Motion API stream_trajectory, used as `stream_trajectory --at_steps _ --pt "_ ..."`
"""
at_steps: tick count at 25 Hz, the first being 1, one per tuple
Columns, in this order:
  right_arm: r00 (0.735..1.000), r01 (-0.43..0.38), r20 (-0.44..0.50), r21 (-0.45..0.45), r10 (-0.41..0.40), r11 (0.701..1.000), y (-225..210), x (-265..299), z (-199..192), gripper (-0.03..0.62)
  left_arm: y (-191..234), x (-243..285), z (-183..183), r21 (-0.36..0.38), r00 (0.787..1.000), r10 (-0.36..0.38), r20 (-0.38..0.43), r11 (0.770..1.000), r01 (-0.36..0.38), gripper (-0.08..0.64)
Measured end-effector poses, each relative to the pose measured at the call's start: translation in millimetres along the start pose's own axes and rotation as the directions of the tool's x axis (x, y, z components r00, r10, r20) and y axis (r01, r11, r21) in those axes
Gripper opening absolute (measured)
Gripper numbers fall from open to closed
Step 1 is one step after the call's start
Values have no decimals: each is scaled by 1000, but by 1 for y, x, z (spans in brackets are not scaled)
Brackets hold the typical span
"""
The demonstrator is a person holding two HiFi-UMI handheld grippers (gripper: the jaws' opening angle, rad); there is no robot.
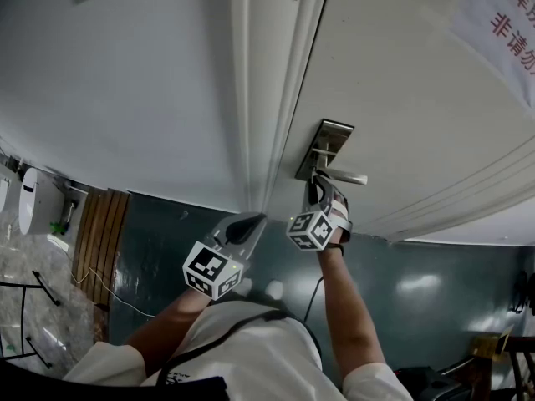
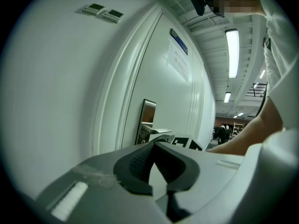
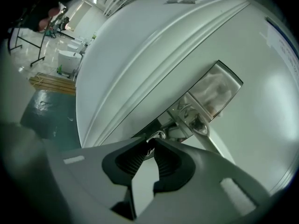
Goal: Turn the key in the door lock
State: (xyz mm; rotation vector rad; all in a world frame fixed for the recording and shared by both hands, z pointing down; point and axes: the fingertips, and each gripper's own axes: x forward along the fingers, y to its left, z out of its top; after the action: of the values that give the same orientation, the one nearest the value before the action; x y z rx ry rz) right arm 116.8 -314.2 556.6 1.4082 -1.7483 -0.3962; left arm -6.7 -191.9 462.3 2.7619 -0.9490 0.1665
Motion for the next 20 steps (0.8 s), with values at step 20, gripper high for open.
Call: stream_trajectory --at_steps 20 --pt "1000 -16 -24 -338 9 941 8 1 -3 71 -15 -6 0 10 1000 -11 6 1000 11 6"
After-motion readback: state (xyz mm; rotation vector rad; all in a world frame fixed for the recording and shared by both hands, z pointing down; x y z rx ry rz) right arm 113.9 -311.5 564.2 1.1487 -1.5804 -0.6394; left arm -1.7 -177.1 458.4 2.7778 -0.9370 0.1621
